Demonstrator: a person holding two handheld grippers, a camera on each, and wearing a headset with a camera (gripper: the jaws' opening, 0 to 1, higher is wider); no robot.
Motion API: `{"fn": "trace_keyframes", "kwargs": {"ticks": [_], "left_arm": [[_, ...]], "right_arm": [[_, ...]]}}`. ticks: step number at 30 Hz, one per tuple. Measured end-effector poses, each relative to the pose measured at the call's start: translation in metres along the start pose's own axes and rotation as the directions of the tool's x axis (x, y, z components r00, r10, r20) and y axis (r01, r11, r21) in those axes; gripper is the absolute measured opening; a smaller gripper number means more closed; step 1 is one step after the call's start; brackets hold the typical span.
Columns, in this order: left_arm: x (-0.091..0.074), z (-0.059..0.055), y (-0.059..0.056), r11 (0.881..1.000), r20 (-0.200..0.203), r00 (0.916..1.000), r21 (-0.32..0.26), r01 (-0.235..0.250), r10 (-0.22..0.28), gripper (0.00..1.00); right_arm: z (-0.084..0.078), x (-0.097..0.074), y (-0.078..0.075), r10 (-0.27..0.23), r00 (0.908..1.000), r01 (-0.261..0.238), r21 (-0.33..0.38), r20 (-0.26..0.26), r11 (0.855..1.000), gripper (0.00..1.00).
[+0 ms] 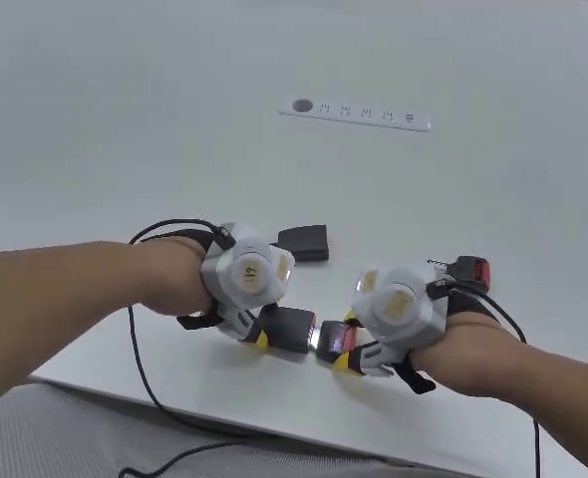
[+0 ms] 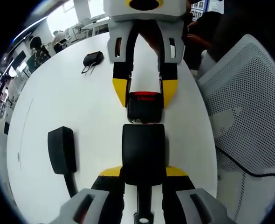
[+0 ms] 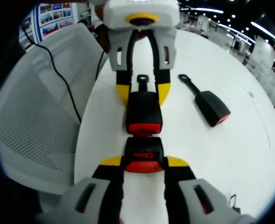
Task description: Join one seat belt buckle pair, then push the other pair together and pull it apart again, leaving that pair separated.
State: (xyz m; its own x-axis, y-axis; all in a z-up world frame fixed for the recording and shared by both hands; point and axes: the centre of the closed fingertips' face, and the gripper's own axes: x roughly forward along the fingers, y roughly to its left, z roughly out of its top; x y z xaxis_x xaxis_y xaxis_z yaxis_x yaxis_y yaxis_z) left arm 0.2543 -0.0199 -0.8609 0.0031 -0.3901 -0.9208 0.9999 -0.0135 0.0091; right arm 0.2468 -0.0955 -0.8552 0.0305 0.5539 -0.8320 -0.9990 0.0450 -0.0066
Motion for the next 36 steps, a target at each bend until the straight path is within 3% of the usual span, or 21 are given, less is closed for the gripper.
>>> {"fn": "trace_keyframes", "kwargs": {"ticks": [8,24,36], "left_arm": [[-0.0004,0.0016,-0.0007,1.000,0.002,1.0000,0.001,0.001,-0.001,0.31],[-0.0002,0.0025,-0.0007,1.000,0.011,0.9999,-0.009,-0.006,0.006,0.33],[0.0002,0.0014,0.0003,1.000,-0.006,1.0000,-0.021,-0.006,0.006,0.33]], "right_arm": [[0.0003,-0.0010,0.0000,-0.010,0.9996,0.010,0.009,0.028,1.000,0.32],[0.0006,-0.0002,-0.0001,0.000,0.9994,0.000,0.010,0.034,1.000,0.33],[0.0019,-0.0002,-0.0017,0.020,0.9997,-0.020,0.008,0.012,1.000,0.34]]}}
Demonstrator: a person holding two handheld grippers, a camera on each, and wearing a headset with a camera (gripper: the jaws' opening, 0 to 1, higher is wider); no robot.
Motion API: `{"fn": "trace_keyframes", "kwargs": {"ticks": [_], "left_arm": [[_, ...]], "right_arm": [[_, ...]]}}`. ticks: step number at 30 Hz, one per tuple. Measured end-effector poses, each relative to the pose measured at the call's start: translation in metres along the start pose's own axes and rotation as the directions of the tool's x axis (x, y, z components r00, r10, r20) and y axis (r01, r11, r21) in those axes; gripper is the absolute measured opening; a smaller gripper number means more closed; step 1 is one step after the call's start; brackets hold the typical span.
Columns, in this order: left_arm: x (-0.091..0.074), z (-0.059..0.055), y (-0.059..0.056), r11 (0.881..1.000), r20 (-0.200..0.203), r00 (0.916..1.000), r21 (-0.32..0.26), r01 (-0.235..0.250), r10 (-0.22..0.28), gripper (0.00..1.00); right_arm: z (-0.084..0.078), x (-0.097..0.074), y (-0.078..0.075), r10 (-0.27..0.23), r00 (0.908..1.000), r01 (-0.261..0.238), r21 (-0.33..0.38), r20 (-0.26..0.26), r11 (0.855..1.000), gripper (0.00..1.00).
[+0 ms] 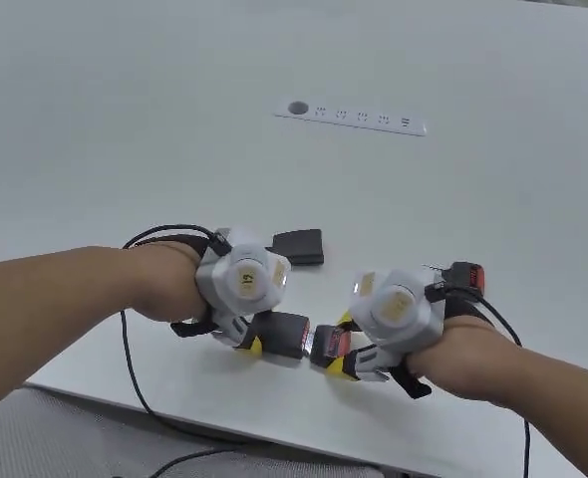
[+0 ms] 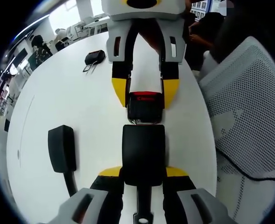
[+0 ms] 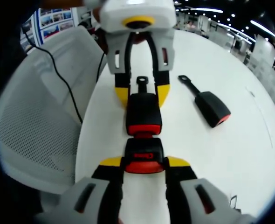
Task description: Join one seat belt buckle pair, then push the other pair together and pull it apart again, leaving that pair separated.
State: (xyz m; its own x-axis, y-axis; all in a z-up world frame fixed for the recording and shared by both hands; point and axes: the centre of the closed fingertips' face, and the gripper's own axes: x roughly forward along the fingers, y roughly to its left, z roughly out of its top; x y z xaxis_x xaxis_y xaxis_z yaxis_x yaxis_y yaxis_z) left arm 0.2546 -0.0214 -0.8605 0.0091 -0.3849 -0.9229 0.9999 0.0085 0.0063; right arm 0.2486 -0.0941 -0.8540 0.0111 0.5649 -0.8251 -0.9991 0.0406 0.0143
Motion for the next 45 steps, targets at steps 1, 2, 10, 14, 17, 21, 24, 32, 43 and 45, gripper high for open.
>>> {"fn": "trace_keyframes", "kwargs": {"ticks": [1,2,10,14,17,21,24,32,43,45], "left_arm": [[0.000,0.000,0.000,1.000,0.002,1.0000,-0.006,0.001,-0.001,0.33],[0.000,0.000,0.000,1.000,0.002,1.0000,-0.006,0.001,-0.001,0.33],[0.000,0.000,0.000,1.000,-0.001,1.0000,-0.015,0.000,0.000,0.33],[0.000,-0.001,0.001,1.000,0.011,0.9999,-0.022,0.004,-0.004,0.34],[0.000,-0.001,0.000,1.000,0.013,0.9999,-0.031,-0.003,0.003,0.34],[-0.002,-0.007,0.005,0.998,0.003,0.9996,-0.061,-0.028,0.029,0.39],[-0.006,-0.012,0.004,0.997,-0.012,0.9992,-0.062,-0.040,0.039,0.42],[-0.022,0.002,-0.002,0.996,0.047,0.9960,-0.060,-0.072,0.075,0.45],[-0.034,0.021,0.011,0.990,0.120,0.9866,-0.103,-0.098,0.111,0.45],[-0.038,0.025,0.016,0.990,0.127,0.9853,-0.097,-0.102,0.114,0.45]], "right_arm": [[0.000,0.000,0.000,-0.002,1.0000,0.002,0.001,0.000,1.000,0.34],[0.000,0.000,0.000,-0.003,1.0000,0.003,0.001,-0.001,1.000,0.34],[0.001,0.000,0.001,-0.003,1.0000,0.003,0.003,-0.002,1.000,0.34],[0.000,0.000,0.001,-0.005,1.0000,0.005,0.002,-0.003,1.000,0.35],[0.002,-0.001,0.000,-0.009,1.0000,0.009,0.016,0.005,1.000,0.36],[0.003,-0.005,-0.001,-0.018,0.9998,0.018,0.021,0.010,1.000,0.37],[0.004,-0.009,-0.001,-0.023,0.9996,0.023,0.026,0.018,0.999,0.38],[0.010,-0.023,0.001,-0.041,0.9982,0.040,0.026,0.045,0.999,0.38],[0.010,-0.035,-0.009,-0.055,0.9969,0.055,0.015,0.056,0.998,0.38],[0.008,-0.039,-0.013,-0.060,0.9967,0.059,0.014,0.055,0.998,0.37]]}}
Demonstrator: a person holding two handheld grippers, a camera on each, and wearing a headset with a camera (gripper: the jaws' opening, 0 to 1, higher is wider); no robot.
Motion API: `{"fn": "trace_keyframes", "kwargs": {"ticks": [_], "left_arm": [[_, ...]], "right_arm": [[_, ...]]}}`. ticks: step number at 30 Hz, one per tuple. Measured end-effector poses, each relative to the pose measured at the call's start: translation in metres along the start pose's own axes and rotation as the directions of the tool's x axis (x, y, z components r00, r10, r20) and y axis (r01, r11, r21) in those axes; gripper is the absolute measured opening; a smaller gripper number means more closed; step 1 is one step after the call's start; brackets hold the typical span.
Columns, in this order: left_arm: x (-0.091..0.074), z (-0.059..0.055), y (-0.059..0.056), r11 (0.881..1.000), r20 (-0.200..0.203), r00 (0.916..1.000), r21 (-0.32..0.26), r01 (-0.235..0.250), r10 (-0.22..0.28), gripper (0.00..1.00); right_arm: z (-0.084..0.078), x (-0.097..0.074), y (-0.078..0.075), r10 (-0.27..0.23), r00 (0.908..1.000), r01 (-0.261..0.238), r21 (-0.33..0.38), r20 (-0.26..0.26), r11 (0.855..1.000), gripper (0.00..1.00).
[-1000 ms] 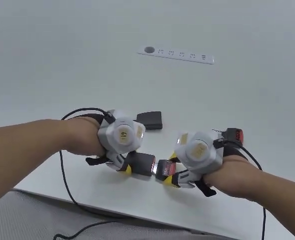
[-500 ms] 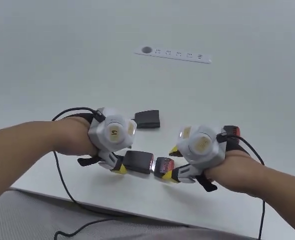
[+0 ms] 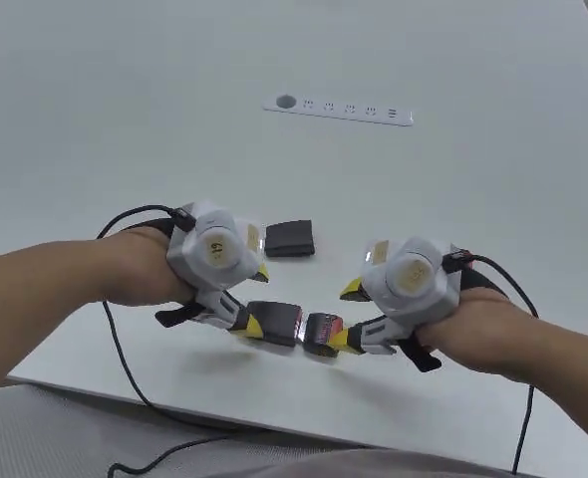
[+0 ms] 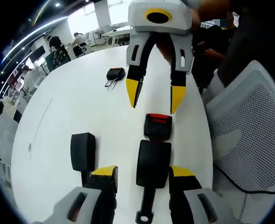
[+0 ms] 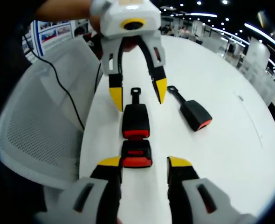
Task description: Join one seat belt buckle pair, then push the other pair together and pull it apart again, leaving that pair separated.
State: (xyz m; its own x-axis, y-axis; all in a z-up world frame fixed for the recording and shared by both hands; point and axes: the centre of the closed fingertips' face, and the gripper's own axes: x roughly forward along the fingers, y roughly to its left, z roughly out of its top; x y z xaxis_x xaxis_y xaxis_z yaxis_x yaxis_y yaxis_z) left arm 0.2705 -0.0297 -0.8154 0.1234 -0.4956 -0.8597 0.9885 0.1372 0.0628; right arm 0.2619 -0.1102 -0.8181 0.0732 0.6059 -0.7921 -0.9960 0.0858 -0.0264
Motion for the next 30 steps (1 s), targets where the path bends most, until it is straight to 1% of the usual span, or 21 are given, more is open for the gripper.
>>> {"fn": "trace_keyframes", "kwargs": {"ticks": [1,3,4,8,9,10,12,16,18,19,24,26,30], "left_arm": [[-0.001,0.002,0.002,1.000,0.003,1.0000,0.003,0.000,0.000,0.45],[-0.001,0.007,0.010,1.000,0.009,0.9999,0.016,-0.005,0.005,0.45],[-0.001,0.008,0.016,1.000,0.007,0.9999,0.019,-0.012,0.012,0.45],[0.001,0.015,0.034,0.999,0.013,0.9993,0.012,-0.035,0.035,0.46],[0.001,0.016,0.037,0.999,0.014,0.9992,0.013,-0.038,0.038,0.46],[0.003,0.018,0.043,0.999,0.014,0.9988,0.017,-0.047,0.046,0.46],[0.004,0.018,0.053,0.998,0.016,0.9981,0.017,-0.061,0.060,0.47],[0.005,0.016,0.071,0.997,0.008,0.9966,0.014,-0.082,0.082,0.47],[0.005,0.017,0.077,0.996,0.007,0.9961,0.015,-0.088,0.088,0.48],[0.006,0.016,0.081,0.995,0.004,0.9956,0.015,-0.094,0.094,0.48],[0.013,0.010,0.093,0.994,-0.019,0.9944,0.020,-0.103,0.104,0.47],[0.016,0.007,0.098,0.995,-0.026,0.9944,0.011,-0.102,0.103,0.48],[0.022,0.004,0.106,0.994,-0.037,0.9939,0.017,-0.104,0.104,0.51]], "right_arm": [[-0.001,-0.001,-0.002,-0.002,1.0000,0.002,0.000,0.000,1.000,0.37],[-0.005,-0.006,-0.010,-0.013,0.9999,0.013,-0.003,-0.004,1.000,0.37],[-0.008,-0.008,-0.014,-0.018,0.9998,0.018,-0.003,-0.007,1.000,0.37],[-0.019,-0.015,-0.025,-0.025,0.9995,0.025,-0.003,-0.018,1.000,0.37],[-0.024,-0.017,-0.030,-0.028,0.9993,0.028,-0.005,-0.025,1.000,0.37],[-0.029,-0.020,-0.034,-0.034,0.9989,0.033,-0.011,-0.032,0.999,0.37],[-0.035,-0.023,-0.040,-0.038,0.9985,0.038,-0.010,-0.038,0.999,0.37],[-0.050,-0.030,-0.053,-0.056,0.9969,0.056,-0.009,-0.055,0.998,0.37],[-0.055,-0.033,-0.059,-0.065,0.9962,0.065,-0.003,-0.059,0.998,0.37],[-0.058,-0.035,-0.062,-0.071,0.9955,0.071,-0.003,-0.062,0.997,0.37],[-0.072,-0.041,-0.077,-0.093,0.9921,0.094,0.006,-0.084,0.996,0.37],[-0.078,-0.044,-0.085,-0.109,0.9896,0.110,0.007,-0.094,0.994,0.37],[-0.087,-0.051,-0.099,-0.133,0.9849,0.136,0.020,-0.110,0.990,0.37]]}}
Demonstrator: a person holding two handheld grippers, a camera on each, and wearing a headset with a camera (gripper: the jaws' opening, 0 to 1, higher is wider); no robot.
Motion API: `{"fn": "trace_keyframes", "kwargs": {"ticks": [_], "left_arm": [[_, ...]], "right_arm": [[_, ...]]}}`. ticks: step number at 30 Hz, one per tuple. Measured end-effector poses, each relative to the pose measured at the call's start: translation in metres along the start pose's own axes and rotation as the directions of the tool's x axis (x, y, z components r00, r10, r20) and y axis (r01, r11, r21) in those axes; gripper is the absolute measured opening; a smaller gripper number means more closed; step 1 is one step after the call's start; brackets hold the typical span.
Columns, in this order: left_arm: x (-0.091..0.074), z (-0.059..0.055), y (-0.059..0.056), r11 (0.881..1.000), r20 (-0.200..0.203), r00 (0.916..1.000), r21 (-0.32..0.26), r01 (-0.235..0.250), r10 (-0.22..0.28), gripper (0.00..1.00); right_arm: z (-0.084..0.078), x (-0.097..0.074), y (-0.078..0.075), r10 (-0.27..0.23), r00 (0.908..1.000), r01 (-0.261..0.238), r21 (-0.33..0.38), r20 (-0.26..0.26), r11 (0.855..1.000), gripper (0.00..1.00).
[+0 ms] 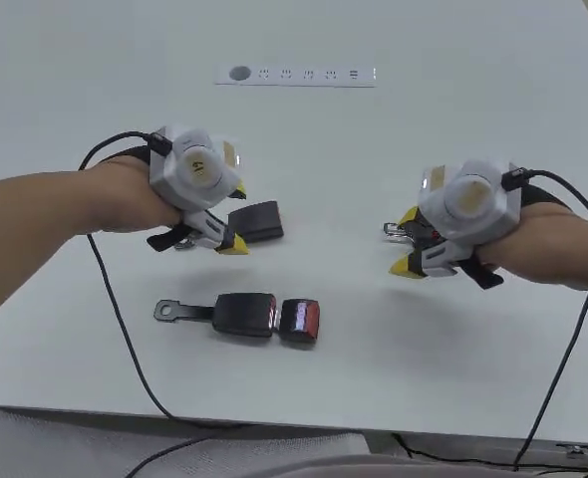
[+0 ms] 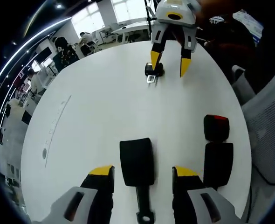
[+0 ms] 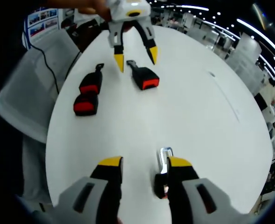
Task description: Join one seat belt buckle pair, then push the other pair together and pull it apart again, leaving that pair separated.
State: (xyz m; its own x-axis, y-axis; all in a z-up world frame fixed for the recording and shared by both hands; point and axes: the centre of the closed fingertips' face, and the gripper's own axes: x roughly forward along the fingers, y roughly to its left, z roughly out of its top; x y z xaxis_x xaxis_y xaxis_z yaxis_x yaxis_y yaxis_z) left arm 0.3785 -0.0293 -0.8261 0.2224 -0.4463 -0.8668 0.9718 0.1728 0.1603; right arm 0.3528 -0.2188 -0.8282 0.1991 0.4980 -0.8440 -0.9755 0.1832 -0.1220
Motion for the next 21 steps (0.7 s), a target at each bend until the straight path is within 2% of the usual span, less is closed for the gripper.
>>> {"fn": "trace_keyframes", "kwargs": {"ticks": [3,6,9,15,18,21], "left_arm": [[0.007,-0.003,0.001,1.000,-0.011,0.9997,-0.003,0.022,-0.022,0.51],[0.014,-0.010,0.008,1.000,-0.033,0.9991,-0.005,0.027,-0.027,0.51],[0.018,-0.011,0.010,0.999,-0.030,0.9991,-0.009,0.031,-0.032,0.51],[0.026,-0.012,0.002,0.997,-0.050,0.9960,0.018,0.075,-0.074,0.48],[0.025,-0.010,0.000,0.995,-0.054,0.9942,0.023,0.095,-0.093,0.41],[0.025,-0.009,0.004,0.995,-0.054,0.9939,0.034,0.098,-0.097,0.35]], "right_arm": [[-0.006,-0.002,-0.006,-0.012,0.9999,0.012,0.000,-0.010,1.000,0.37],[-0.015,-0.004,-0.019,-0.034,0.9992,0.034,0.010,-0.021,0.999,0.38],[-0.024,-0.004,-0.028,-0.046,0.9982,0.047,0.021,-0.038,0.999,0.38],[-0.042,-0.001,-0.033,-0.042,0.9960,0.044,0.030,-0.079,0.999,0.38],[-0.044,0.000,-0.034,-0.035,0.9956,0.037,0.025,-0.088,0.999,0.38],[-0.050,0.002,-0.035,-0.024,0.9934,0.026,0.014,-0.112,1.000,0.37]]}}
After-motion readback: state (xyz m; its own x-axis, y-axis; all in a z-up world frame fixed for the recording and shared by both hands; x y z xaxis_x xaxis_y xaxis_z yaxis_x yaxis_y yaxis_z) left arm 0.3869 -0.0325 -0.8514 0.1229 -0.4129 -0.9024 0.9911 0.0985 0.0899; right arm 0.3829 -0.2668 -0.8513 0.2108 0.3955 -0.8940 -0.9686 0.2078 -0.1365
